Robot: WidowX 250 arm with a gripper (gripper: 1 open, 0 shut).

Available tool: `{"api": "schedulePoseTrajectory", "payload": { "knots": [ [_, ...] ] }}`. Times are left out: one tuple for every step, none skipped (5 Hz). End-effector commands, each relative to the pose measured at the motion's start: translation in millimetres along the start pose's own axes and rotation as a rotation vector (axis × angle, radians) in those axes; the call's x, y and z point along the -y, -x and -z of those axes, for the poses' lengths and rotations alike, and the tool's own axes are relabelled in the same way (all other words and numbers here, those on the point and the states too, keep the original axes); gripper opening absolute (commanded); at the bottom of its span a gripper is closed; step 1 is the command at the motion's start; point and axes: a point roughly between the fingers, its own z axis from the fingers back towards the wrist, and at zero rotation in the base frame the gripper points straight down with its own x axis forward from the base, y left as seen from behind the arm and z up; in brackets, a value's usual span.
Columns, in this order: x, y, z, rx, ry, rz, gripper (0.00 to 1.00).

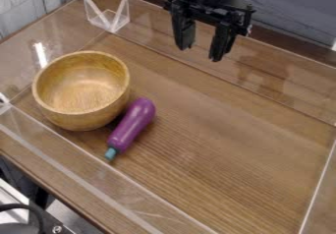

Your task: Put the purple eggplant in the brown bowl

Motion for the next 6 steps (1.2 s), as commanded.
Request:
{"api": "schedulePoseTrajectory", "payload": {
  "knots": [
    [-5,11.6,15.3,-0.057,-0.002,0.004,1.00],
    [-18,27.5,24.4,-0.064,-0.009,0.023,1.00],
    [-32,44.1,28.9,-0.033,-0.017,0.043,1.00],
    [-42,54.6,36.1,-0.010,-0.031,0.057,1.00],
    [-46,56.4,43.9,0.008,-0.043,0.058,1.00],
    [-48,56.7,49.3,0.016,-0.049,0.058,1.00]
  ]
}}
